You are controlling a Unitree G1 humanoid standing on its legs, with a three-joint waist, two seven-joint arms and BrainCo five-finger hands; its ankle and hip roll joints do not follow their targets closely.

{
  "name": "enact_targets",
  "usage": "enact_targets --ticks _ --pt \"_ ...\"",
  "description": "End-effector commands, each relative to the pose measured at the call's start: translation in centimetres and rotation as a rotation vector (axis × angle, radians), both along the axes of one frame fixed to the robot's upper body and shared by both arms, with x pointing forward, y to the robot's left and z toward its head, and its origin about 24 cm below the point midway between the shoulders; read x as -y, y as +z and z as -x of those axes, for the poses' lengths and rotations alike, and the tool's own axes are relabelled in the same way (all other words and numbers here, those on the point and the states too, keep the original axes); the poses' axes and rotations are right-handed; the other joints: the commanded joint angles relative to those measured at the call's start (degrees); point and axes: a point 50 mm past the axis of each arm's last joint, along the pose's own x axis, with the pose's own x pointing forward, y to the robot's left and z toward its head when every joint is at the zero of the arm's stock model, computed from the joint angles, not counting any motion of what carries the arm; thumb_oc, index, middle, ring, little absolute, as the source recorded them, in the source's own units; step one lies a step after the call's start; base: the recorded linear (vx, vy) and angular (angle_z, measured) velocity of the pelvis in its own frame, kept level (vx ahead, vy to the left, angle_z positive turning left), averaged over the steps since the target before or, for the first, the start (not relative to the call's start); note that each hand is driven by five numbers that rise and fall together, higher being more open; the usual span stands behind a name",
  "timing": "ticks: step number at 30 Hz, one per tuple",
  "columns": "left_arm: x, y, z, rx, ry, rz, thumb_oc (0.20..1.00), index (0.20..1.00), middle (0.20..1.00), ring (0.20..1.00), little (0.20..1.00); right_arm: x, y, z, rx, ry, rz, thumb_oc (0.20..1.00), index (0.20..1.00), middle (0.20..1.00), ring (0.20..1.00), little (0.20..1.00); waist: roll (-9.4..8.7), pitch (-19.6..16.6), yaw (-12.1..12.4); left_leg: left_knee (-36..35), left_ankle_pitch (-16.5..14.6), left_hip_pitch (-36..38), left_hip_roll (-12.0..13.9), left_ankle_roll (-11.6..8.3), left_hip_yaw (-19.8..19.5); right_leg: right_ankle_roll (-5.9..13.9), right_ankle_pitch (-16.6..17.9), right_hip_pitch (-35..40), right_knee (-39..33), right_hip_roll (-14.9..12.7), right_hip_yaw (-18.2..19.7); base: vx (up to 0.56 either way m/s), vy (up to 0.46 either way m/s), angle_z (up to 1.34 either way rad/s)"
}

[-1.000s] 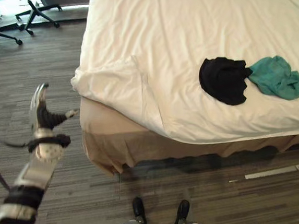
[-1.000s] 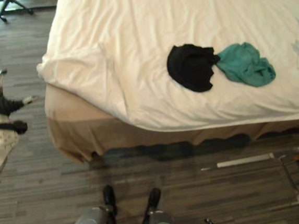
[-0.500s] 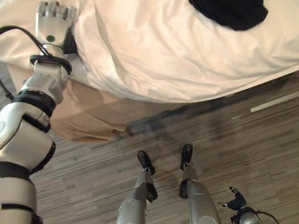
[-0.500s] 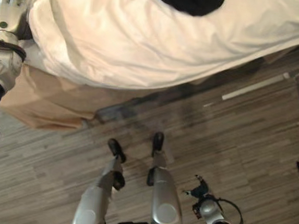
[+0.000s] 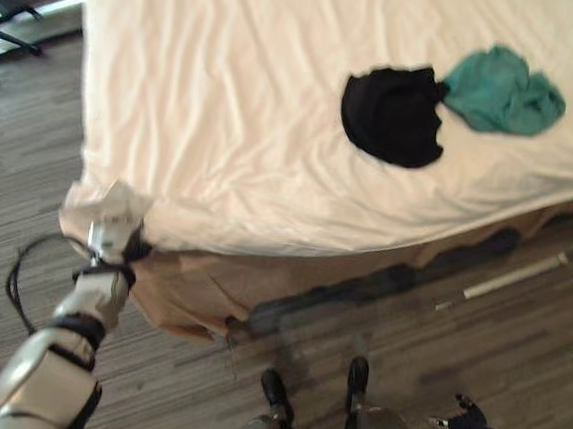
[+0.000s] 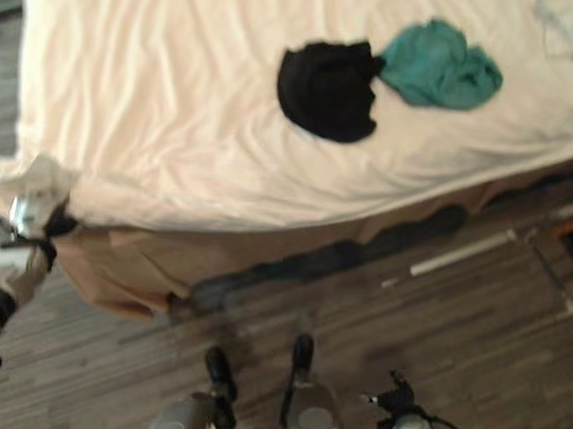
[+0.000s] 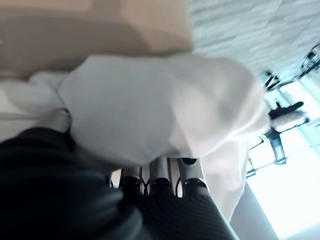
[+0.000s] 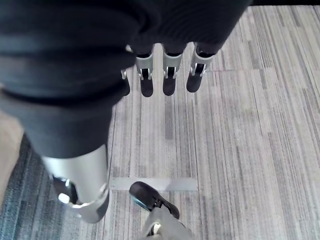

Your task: Tidy up the quilt and then pick up the clothes from the bed and put them into the laundry hamper.

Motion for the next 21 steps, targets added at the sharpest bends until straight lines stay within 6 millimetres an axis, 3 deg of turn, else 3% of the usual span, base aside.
enact_targets --ticks 1,2,3,6,8,10,11,12,13,14,16,17,18,19,20,21 --pt "-3.0 -1.8 4.0 -0.070 0.202 0.051 0.200 0.200 0.200 0.200 0.200 2.2 0.2 1.5 -0.032 -0.086 0.053 1.000 1.000 1.000 1.000 1.000 -1.48 -2.1 2.5 0.1 -1.6 3.1 0.8 -3.02 -0.1 8.55 -4.5 2.9 -0.1 -4.2 2.0 0.04 0.025 0.12" --pt "-3.0 -3.2 5.7 -0.101 0.241 0.083 0.341 0.341 0.341 0.341 0.341 2.8 0.6 1.3 -0.012 -0.102 0.067 1.000 1.000 1.000 1.000 1.000 -1.67 -2.8 2.8 0.1 -1.9 3.7 0.8 -2.92 -0.2 8.51 -4.6 3.4 -0.2 -4.2 2.0 0.06 0.037 0.17" --pt "-3.0 -4.4 7.4 -0.115 0.289 0.120 1.000 1.000 1.000 1.000 1.000 3.5 1.4 0.6 0.033 -0.115 0.086 1.000 1.000 1.000 1.000 1.000 -1.83 -3.3 2.9 0.1 -2.0 4.1 0.8 -2.88 -0.4 8.51 -4.7 3.9 -0.2 -4.2 2.0 0.05 0.041 0.12" --pt "-1.4 -9.5 15.4 -0.174 0.524 0.314 1.000 1.000 1.000 1.000 1.000 7.0 6.7 -3.4 0.297 -0.108 0.236 1.000 1.000 1.000 1.000 1.000 -2.47 -5.2 4.2 0.1 -2.5 5.5 0.9 -2.65 -0.7 8.48 -5.0 5.2 -0.2 -4.3 1.8 0.06 0.058 -0.03" --pt "-1.4 -9.5 15.4 -0.175 0.525 0.315 1.000 1.000 1.000 1.000 1.000 7.0 6.7 -3.4 0.296 -0.108 0.237 1.000 1.000 1.000 1.000 1.000 -2.41 -5.2 4.2 0.1 -2.6 5.5 0.9 -2.65 -0.7 8.48 -5.0 5.3 -0.2 -4.2 1.7 0.02 0.019 0.05" --pt "0.3 -12.0 19.8 -0.263 0.638 0.396 1.000 1.000 1.000 1.000 1.000 8.1 11.2 -6.4 0.479 -0.030 0.334 1.000 1.000 1.000 1.000 1.000 -2.76 -5.9 4.9 0.1 -2.8 6.0 0.9 -2.52 -0.9 8.46 -5.2 5.7 -0.2 -4.3 1.6 0.05 0.044 0.08" --pt "2.5 -13.8 22.7 -0.364 0.690 0.448 1.000 1.000 1.000 1.000 1.000 8.2 15.1 -8.9 0.607 0.091 0.438 1.000 1.000 1.000 1.000 1.000 -3.06 -6.0 5.6 0.1 -2.9 6.1 1.1 -2.44 -1.2 8.34 -5.3 5.8 0.0 -4.2 1.4 0.05 0.039 0.06" --pt "3.1 -14.4 23.8 -0.403 0.715 0.458 1.000 1.000 1.000 1.000 1.000 7.8 18.0 -10.6 0.699 0.183 0.502 1.000 1.000 1.000 1.000 1.000 -3.36 -5.9 6.1 0.1 -2.9 6.0 1.2 -2.39 -1.3 8.32 -5.2 5.7 0.1 -4.2 1.4 -0.05 0.006 -0.01" --pt "4.9 -15.3 24.6 -0.463 0.725 0.489 1.000 1.000 1.000 1.000 1.000 4.4 23.5 -14.7 0.969 0.295 0.479 0.200 0.200 0.200 0.200 0.200 -4.09 -4.5 7.4 0.1 -2.2 4.3 1.4 -2.25 -2.0 8.17 -4.9 4.3 0.4 -4.1 1.0 -0.08 -0.016 -0.05" --pt "4.9 -15.3 24.5 -0.463 0.725 0.489 1.000 1.000 1.000 1.000 1.000 4.4 23.6 -14.7 0.970 0.295 0.479 0.200 0.200 0.200 0.200 0.200 -4.08 -4.5 7.4 0.1 -2.2 4.3 1.4 -2.24 -2.0 8.17 -4.9 4.3 0.4 -4.1 1.0 -0.16 -0.035 -0.09" --pt "5.6 -15.4 21.4 -0.429 0.632 0.501 1.000 1.000 1.000 1.000 1.000 0.3 28.9 -18.9 1.223 0.337 0.347 0.200 0.200 0.200 0.200 0.200 -4.58 -0.8 9.5 0.1 -0.7 -0.3 1.7 -2.28 -3.8 7.85 -4.6 0.2 1.3 -4.1 0.6 -0.26 -0.050 0.22" --pt "6.1 -15.3 20.1 -0.401 0.599 0.515 1.000 1.000 1.000 1.000 1.000 -1.0 30.6 -20.0 1.299 0.332 0.302 0.200 0.200 0.200 0.200 0.200 -4.38 0.5 10.4 0.1 -0.2 -1.7 1.7 -2.32 -4.4 7.72 -4.5 -1.0 1.4 -4.1 0.2 -0.22 -0.040 0.47" --pt "6.2 -15.3 20.0 -0.399 0.600 0.516 1.000 1.000 1.000 1.000 1.000 -1.1 30.6 -20.1 1.301 0.334 0.302 0.200 0.200 0.200 0.200 0.200 -4.34 0.6 10.2 0.1 -0.1 -1.8 1.8 -2.32 -4.4 7.72 -4.5 -1.0 1.5 -4.2 0.1 -0.11 -0.009 0.67" --pt "6.6 -15.2 18.7 -0.365 0.570 0.533 1.000 1.000 1.000 1.000 1.000 -1.7 32.6 -20.9 1.369 0.323 0.287 0.200 0.200 0.200 0.200 0.200 -4.15 1.6 11.1 0.1 0.3 -3.1 1.8 -2.41 -5.0 7.65 -4.4 -2.1 1.7 -4.3 -0.2 -0.14 -0.011 0.75" --pt "8.5 -14.5 14.4 -0.211 0.477 0.623 1.000 1.000 1.000 1.000 1.000 -3.4 37.2 -22.7 1.518 0.282 0.224 0.200 0.200 0.200 0.200 0.200 -2.90 4.3 13.1 0.1 1.6 -6.7 1.8 -2.83 -6.6 7.57 -4.2 -4.4 1.9 -4.7 -2.0 -0.17 -0.014 0.61" --pt "10.0 -14.0 12.4 -0.143 0.407 0.678 1.000 1.000 1.000 1.000 1.000 -4.6 39.5 -23.5 1.582 0.266 0.155 0.200 0.200 0.200 0.200 0.200 -1.83 6.0 14.4 0.1 2.2 -9.0 1.7 -3.20 -7.3 7.61 -4.1 -6.1 2.2 -5.0 -2.9 -0.13 -0.017 0.27"
